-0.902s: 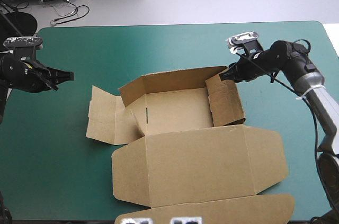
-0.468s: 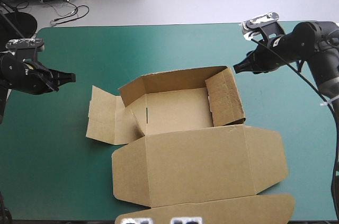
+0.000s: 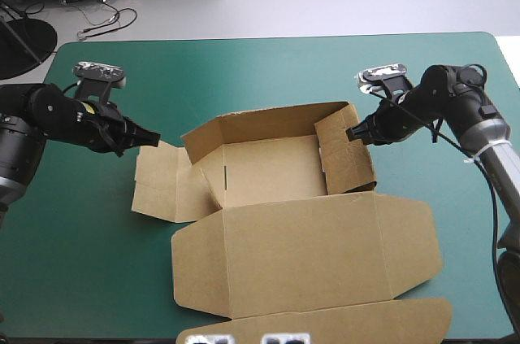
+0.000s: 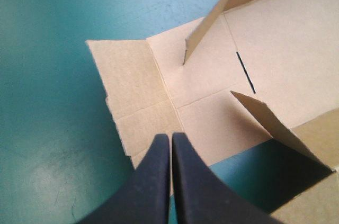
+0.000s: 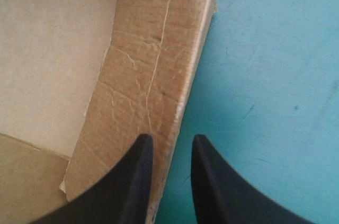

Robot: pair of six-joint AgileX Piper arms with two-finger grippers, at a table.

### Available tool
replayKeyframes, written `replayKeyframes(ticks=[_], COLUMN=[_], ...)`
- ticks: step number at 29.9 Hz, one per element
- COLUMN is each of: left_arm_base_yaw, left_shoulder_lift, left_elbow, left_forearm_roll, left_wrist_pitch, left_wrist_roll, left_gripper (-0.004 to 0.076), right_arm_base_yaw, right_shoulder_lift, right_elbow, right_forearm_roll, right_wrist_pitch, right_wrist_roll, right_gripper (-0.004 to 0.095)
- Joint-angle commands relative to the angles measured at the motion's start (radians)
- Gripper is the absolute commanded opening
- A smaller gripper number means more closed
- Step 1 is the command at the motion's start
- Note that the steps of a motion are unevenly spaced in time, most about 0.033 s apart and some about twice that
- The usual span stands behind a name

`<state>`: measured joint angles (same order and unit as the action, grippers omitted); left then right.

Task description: Fold the box

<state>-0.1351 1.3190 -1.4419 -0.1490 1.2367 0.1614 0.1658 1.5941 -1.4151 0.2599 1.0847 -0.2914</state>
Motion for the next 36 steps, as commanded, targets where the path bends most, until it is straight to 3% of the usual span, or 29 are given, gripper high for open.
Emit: replayKeyframes(ticks=[1,11,17,19,22,24,29,36], left_arm_base_yaw=[-0.059,-0.065,-0.065,-0.065,-0.065,-0.059,0.097,0.421], left_shoulder_lift=[-0.042,-0.042,-0.042,-0.042,-0.036,-0.033,-0.029,-0.013], left_elbow=[-0.025,-0.025,-0.025,-0.025,-0.025,-0.025,-0.039,-0.064], left_forearm_roll=[0.042,0.089,-0.023,-0.036,0.001,0.024,-0.093,-0.298], left_wrist_pitch=[-0.034,-0.038,-0.066,-0.066,-0.091,-0.121,-0.186,-0.152], left_wrist_roll=[-0.002,-0.029,-0.048,-0.048,-0.046,-0.048,-0.044,0.079], left_gripper=[-0.0003,-0.0003,-0.0003,-0.0003,-0.0003,-0.0002,-0.0002,-0.0002], right_arm_base_yaw=[-0.001,-0.001,-0.001,-0.001,-0.001,-0.001,-0.001,-0.003], right_shoulder_lift=[-0.014,0.085,0.177,0.192,0.194,0.187,0.173,0.144], right_elbow=[-0.008,-0.006,-0.006,-0.006,-0.01,-0.025,-0.121,-0.334], right_forearm_roll=[0.037,0.087,0.111,0.117,0.136,0.158,0.207,0.205], right_wrist_pitch=[-0.059,-0.059,-0.051,-0.051,-0.067,-0.066,0.024,0.101], right_wrist_roll=[-0.011,-0.069,-0.076,-0.086,-0.097,-0.09,-0.087,-0.02], right_gripper=[0.0237,0.0237,0.0232,0.0176,-0.0022,-0.0016,-0.0019,-0.0019])
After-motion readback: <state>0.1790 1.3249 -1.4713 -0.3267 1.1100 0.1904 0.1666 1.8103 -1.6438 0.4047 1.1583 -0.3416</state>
